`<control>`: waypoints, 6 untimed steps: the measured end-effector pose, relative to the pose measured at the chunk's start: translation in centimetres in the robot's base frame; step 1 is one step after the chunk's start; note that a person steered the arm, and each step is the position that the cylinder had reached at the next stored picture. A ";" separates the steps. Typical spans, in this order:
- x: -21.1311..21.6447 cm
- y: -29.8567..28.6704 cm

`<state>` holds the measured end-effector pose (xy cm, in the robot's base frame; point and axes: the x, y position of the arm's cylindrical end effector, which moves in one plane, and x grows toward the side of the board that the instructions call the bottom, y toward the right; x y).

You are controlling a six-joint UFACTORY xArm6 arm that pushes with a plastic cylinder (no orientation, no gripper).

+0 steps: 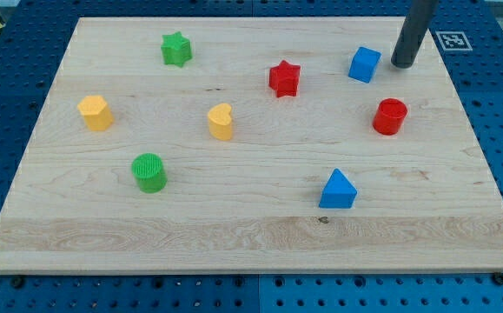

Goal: Nudge the blue cube left a bit

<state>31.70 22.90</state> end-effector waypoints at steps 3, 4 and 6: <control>0.6 -6.0; 0.6 -7.0; 1.9 -7.1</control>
